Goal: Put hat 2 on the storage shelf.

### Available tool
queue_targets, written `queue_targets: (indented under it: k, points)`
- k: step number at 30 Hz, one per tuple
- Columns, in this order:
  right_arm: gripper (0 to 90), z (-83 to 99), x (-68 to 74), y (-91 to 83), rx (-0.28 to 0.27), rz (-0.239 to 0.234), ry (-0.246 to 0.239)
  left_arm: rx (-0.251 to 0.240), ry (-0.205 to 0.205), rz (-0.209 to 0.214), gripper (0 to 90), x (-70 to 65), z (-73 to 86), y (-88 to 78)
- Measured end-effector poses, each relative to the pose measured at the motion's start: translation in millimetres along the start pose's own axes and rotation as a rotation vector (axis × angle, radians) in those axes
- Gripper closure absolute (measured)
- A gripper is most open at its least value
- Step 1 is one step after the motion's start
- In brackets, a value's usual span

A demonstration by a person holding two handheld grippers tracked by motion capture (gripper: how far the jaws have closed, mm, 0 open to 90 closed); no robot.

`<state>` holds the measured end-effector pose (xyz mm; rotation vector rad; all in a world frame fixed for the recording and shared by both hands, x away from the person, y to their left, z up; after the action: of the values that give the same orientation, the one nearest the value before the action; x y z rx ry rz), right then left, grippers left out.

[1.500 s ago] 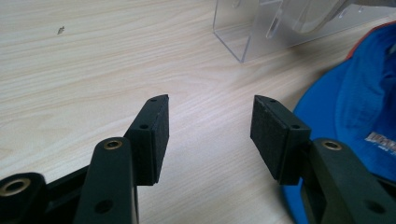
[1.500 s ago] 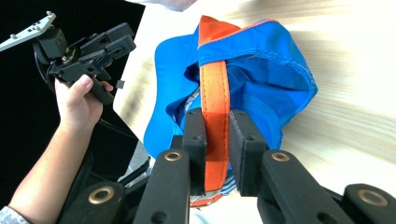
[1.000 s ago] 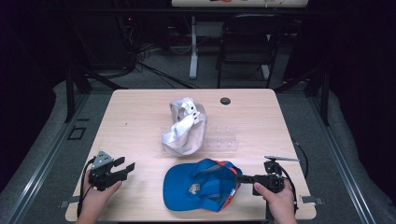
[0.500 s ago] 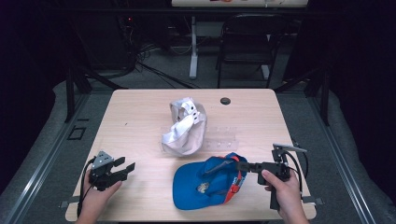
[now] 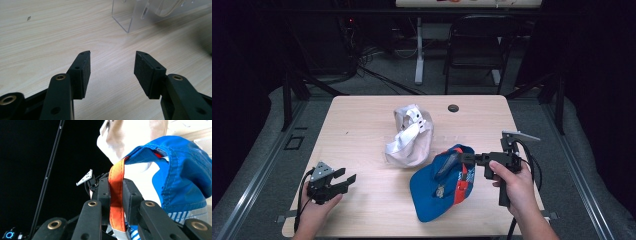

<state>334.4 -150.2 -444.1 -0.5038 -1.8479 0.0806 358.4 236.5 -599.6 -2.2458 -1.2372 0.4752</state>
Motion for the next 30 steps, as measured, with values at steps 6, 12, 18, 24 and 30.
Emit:
queue_targets:
  k: [6, 12, 18, 24, 30]
  points:
    - [78.2, -7.3, 10.4, -0.2, -0.012, 0.020, -0.007, -0.007, 0.002, -0.003, 47.9, -1.0, -0.6, 0.7]
    - [78.3, -14.2, 21.2, -7.5, -0.026, 0.029, -0.015, 0.002, 0.001, -0.004, 47.9, 0.2, -0.1, -0.1]
    - [78.3, -25.5, 30.3, -21.0, -0.058, 0.059, -0.020, -0.006, -0.002, -0.005, 47.9, -0.4, -0.7, 0.1]
    - [78.3, -48.7, 41.6, -40.5, -0.135, 0.060, -0.002, -0.006, -0.001, -0.007, 47.9, -0.2, -0.7, 0.4]
    - [78.3, -77.7, 54.1, -47.5, -0.201, 0.061, 0.017, -0.006, 0.003, -0.006, 47.8, -0.3, -0.8, 1.0]
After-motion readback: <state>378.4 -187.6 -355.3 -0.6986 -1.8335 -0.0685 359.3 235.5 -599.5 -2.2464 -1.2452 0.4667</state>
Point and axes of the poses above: each handheld gripper's, and its own axes: y roughly forward along the jaws, z roughly out of its underside, x roughly to its left, the point moved 9 cm from there along y, roughly forward along the jaws
